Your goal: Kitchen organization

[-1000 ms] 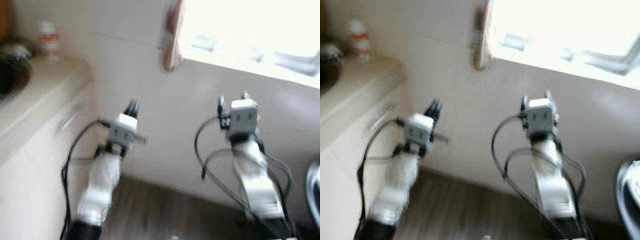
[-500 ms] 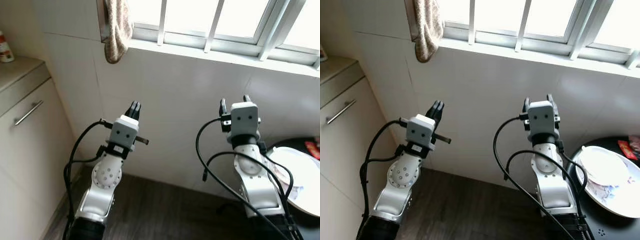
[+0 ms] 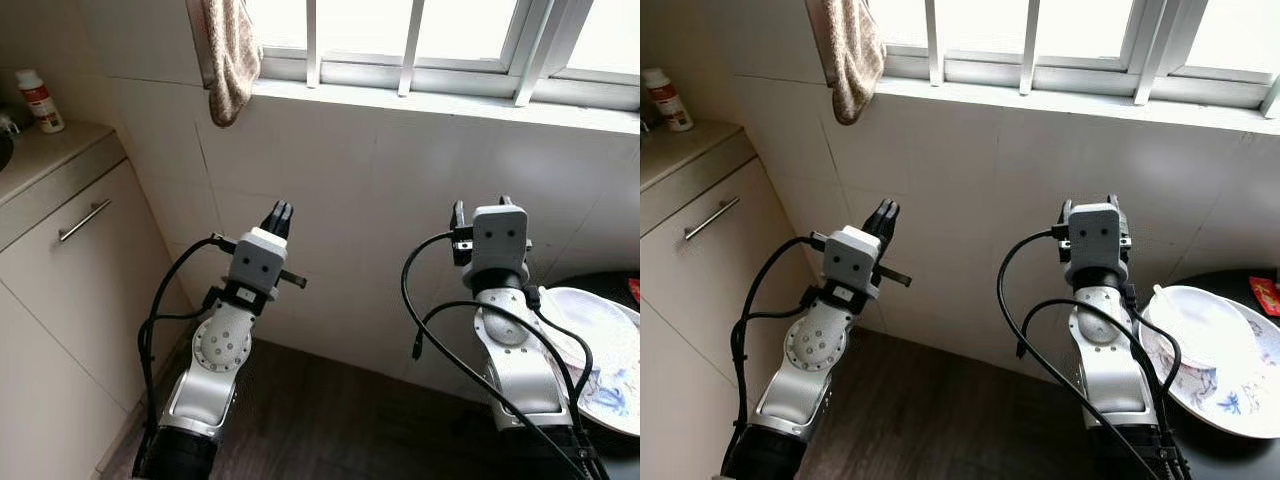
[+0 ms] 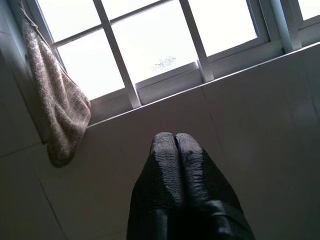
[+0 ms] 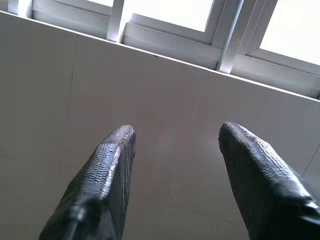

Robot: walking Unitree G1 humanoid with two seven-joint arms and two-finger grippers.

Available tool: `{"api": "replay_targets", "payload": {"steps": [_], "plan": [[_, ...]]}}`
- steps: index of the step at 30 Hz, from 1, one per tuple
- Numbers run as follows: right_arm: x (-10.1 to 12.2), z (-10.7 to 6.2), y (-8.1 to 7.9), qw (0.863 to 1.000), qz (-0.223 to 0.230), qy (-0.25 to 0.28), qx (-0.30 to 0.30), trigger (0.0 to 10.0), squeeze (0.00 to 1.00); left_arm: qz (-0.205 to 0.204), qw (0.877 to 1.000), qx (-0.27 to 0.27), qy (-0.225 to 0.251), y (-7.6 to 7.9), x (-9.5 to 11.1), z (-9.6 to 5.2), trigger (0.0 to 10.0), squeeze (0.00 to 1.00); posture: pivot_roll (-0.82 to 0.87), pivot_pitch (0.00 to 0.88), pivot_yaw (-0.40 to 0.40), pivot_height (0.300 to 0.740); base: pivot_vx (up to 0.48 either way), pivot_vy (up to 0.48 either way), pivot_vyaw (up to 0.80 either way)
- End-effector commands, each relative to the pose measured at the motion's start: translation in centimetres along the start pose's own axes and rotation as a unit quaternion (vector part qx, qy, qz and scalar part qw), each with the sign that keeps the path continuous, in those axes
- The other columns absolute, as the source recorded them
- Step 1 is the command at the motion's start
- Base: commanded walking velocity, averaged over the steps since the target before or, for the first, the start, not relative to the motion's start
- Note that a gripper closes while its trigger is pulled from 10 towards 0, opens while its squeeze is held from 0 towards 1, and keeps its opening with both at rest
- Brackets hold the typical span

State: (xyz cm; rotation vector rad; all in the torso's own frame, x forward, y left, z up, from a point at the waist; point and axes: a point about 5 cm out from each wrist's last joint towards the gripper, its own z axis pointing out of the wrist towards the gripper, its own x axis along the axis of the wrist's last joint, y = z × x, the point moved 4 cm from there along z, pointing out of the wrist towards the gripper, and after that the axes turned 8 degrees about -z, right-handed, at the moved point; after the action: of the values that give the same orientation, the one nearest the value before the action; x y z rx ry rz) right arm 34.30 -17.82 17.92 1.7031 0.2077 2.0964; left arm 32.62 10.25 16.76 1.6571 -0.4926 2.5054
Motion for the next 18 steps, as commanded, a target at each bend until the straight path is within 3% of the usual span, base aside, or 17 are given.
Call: {"api": "replay_targets", "payload": {"steps": [1,13,14,18], "plan": [[0.3,0.4,0.6,1.000,-0.001,0.003,-0.016,10.0,0.00,-0.001,1.000,-0.007,0.005,0.3,0.1,0.4,10.0,0.00,-0.10,0.000,-0.021,0.740,0.000,0.000,0.00],[0.5,1.3,3.0,0.997,-0.016,0.005,-0.069,10.0,0.00,-0.003,1.000,0.000,0.003,0.0,0.0,0.4,10.0,0.00,-0.09,0.000,-0.035,0.740,0.000,0.000,0.00],[0.3,1.6,4.2,0.996,-0.022,0.003,-0.090,10.0,0.00,-0.001,1.000,0.004,0.001,-0.1,-0.1,0.2,10.0,0.00,-0.08,0.000,-0.039,0.740,0.000,0.000,0.00],[0.3,2.0,5.9,0.992,-0.037,0.006,-0.117,10.0,0.00,0.000,1.000,0.006,-0.001,-0.3,-0.1,0.2,10.0,0.00,-0.08,0.000,-0.039,0.740,0.000,0.000,0.00]]}}
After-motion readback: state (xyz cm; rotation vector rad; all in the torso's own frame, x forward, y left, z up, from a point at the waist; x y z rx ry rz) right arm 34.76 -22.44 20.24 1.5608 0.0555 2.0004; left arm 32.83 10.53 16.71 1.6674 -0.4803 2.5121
